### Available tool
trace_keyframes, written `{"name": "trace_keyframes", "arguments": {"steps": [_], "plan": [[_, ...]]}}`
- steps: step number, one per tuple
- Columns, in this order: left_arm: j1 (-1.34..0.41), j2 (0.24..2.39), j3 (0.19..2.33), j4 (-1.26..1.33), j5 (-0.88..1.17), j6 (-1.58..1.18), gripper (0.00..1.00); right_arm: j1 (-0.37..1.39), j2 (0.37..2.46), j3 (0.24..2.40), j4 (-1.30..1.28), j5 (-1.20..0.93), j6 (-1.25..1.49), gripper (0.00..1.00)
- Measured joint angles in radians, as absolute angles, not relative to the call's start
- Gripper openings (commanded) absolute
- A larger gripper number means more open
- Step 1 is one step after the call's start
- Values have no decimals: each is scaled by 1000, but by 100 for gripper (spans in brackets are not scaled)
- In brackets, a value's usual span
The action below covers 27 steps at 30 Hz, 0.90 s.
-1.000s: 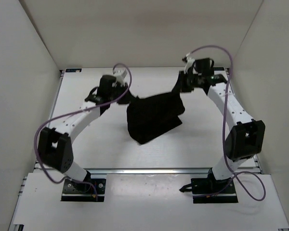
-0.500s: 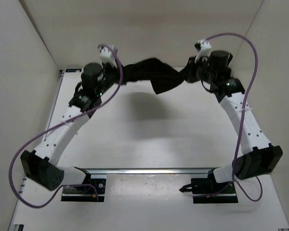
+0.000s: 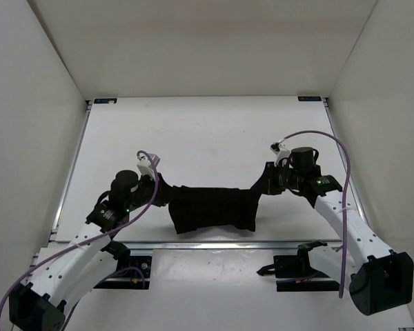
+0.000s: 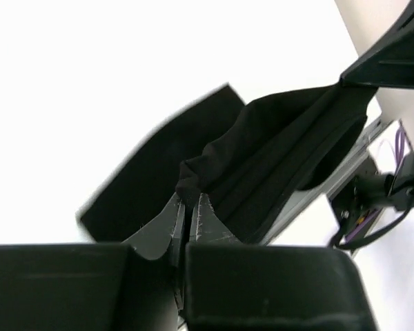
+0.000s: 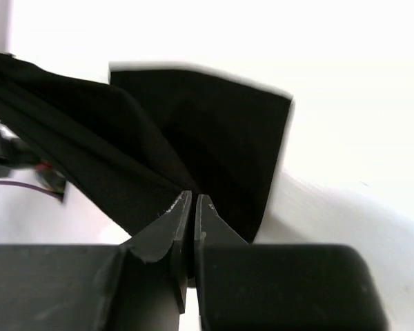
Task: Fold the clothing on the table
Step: Flatten the skirt out
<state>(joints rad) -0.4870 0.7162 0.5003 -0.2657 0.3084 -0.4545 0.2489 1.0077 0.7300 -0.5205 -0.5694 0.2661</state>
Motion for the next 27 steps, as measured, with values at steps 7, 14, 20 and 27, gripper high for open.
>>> {"name": "trace_keyframes", "arguments": {"steps": [7, 14, 20, 27], "plan": [[-426, 996, 619, -228, 303, -450, 0, 225, 1293, 944, -483, -583, 274, 0], [-386, 1567, 1341, -268, 217, -333, 0, 192, 1766, 1768, -628, -436, 154, 0], [-388, 1699, 1850, -268, 157, -260, 0, 107, 1756, 2085, -566, -421, 127, 0], [-443, 1516, 1515, -186, 152, -218, 0, 91, 1497, 1723, -475, -430, 70, 0]]}}
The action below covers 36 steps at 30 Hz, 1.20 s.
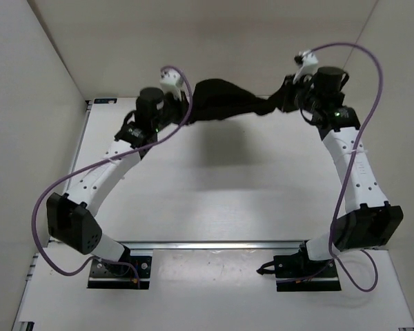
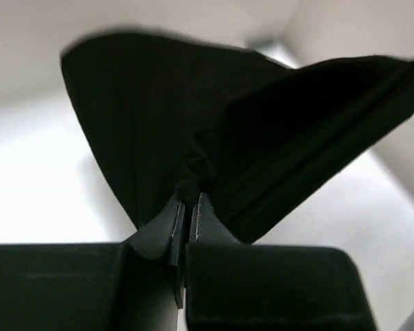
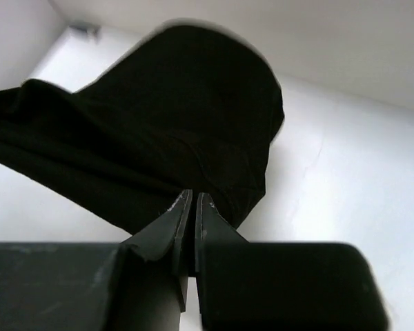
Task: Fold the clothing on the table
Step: Flatten the skirt out
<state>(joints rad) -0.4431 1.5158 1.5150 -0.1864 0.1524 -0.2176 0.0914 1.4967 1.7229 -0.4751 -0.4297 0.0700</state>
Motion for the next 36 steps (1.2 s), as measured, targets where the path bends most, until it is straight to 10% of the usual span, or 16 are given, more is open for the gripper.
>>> {"name": "trace_keyframes", "arguments": {"steps": [10, 22, 28, 36], "plan": [[-550, 1210, 730, -287, 195, -317, 0, 263, 1285, 822, -553, -449, 101, 0], [-463, 1051, 590, -294, 300, -447, 0, 245, 1247, 741, -424, -606, 208, 0], [-414, 1271, 685, -268, 304, -456, 0, 219, 1486, 939, -447, -612, 205, 0], [-358, 1768, 1503, -321, 261, -389, 0, 83, 1802, 1778, -582, -534, 133, 0]]}}
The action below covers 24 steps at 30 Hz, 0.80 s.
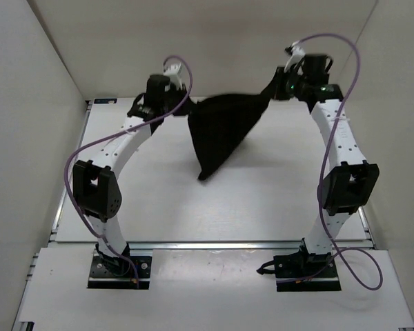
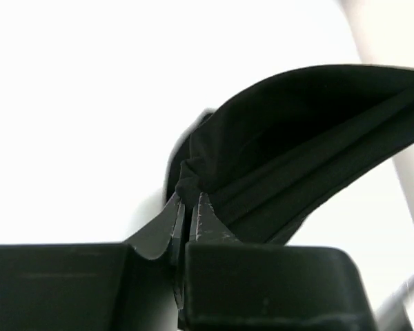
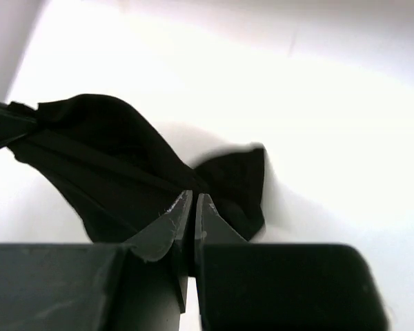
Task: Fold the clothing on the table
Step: Flatten the skirt out
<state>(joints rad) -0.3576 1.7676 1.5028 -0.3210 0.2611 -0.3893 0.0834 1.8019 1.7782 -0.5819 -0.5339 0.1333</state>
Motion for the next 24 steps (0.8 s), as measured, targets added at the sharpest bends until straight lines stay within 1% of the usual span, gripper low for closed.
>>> {"name": "trace_keyframes", "arguments": {"steps": [2, 4, 7, 10, 12, 14, 17, 20, 22, 24], "plan": [[-366, 1814, 1699, -321, 221, -356, 0, 64, 1822, 1956, -587, -512, 129, 0], [-382, 1812, 1823, -308, 172, -308, 0, 57, 1813, 2063, -571, -506, 123, 0], [-410, 1748, 1877, -274, 113, -237, 0, 62, 1753, 2098, -541, -482, 92, 1], [-419, 1674, 1850, -249, 102, -189, 0, 79, 1681, 2037, -516, -456, 54, 0], [-421, 1621, 1762, -225, 99, -171, 0, 89, 1624, 1924, -494, -452, 42, 0], [-434, 1572, 1635, -216, 90, -160, 0, 97, 1548, 1732, -459, -447, 33, 0], [-476, 1491, 1336, -193, 86, -168, 0, 109, 1453, 1409, -435, -421, 32, 0], [-524, 1424, 1036, -220, 106, -220, 0, 121, 1384, 1124, -467, -431, 62, 0], [-554, 1360, 875, -240, 131, -269, 0, 134, 1339, 983, -507, -457, 97, 1], [-566, 1249, 747, -276, 169, -323, 0, 159, 1276, 880, -544, -493, 133, 0]]}}
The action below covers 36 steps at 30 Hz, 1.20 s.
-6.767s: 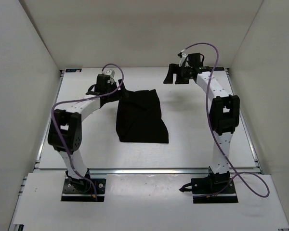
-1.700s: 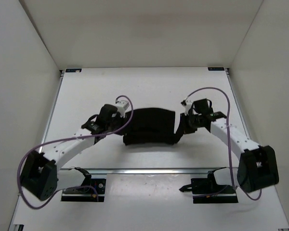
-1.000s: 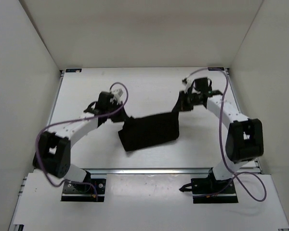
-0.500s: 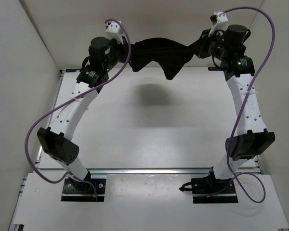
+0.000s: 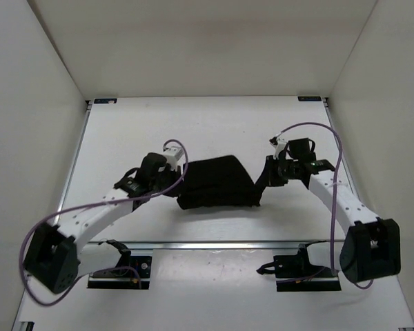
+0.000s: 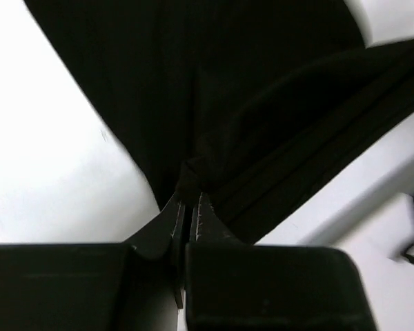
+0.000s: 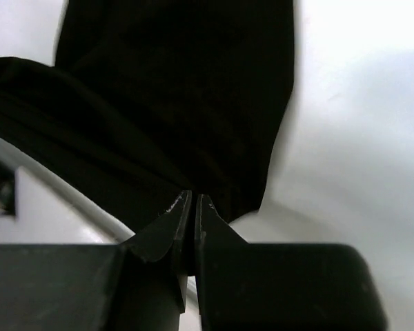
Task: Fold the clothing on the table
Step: Flatten the skirt out
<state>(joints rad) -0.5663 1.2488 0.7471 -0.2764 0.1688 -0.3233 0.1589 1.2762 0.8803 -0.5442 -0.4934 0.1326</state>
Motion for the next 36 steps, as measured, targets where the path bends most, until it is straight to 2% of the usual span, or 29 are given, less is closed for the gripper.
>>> {"name": "trace_keyframes", "arguments": {"steps": [5, 7, 10, 13, 17, 19, 21, 24, 28, 31, 36], "plan": [[-490, 979, 655, -286, 231, -414, 0, 177, 1165, 826, -510, -585, 210, 0], [-446, 984, 674, -268, 246, -423, 0, 163, 1195, 860, -476, -619, 229, 1], [-422, 1143, 782, -261, 249, -406, 0, 143, 1327, 981, -452, -631, 228, 0], [-420, 1419, 1019, -282, 230, -362, 0, 115, 1527, 1226, -519, -594, 190, 0], [-414, 1765, 1509, -334, 183, -304, 0, 64, 1833, 1777, -607, -530, 141, 0], [-413, 1863, 1735, -347, 150, -276, 0, 36, 1893, 1955, -604, -527, 139, 0], [-415, 1884, 1868, -337, 123, -257, 0, 2, 1874, 2019, -572, -542, 153, 0], [-424, 1818, 1912, -293, 115, -234, 0, -19, 1779, 2016, -546, -546, 153, 0], [-428, 1669, 1789, -252, 113, -207, 0, 3, 1599, 1861, -482, -542, 126, 0], [-450, 1555, 1578, -217, 109, -191, 0, 4, 1462, 1618, -430, -552, 122, 0], [-539, 1381, 1091, -225, 93, -218, 0, 41, 1316, 1128, -454, -534, 105, 0]]}}
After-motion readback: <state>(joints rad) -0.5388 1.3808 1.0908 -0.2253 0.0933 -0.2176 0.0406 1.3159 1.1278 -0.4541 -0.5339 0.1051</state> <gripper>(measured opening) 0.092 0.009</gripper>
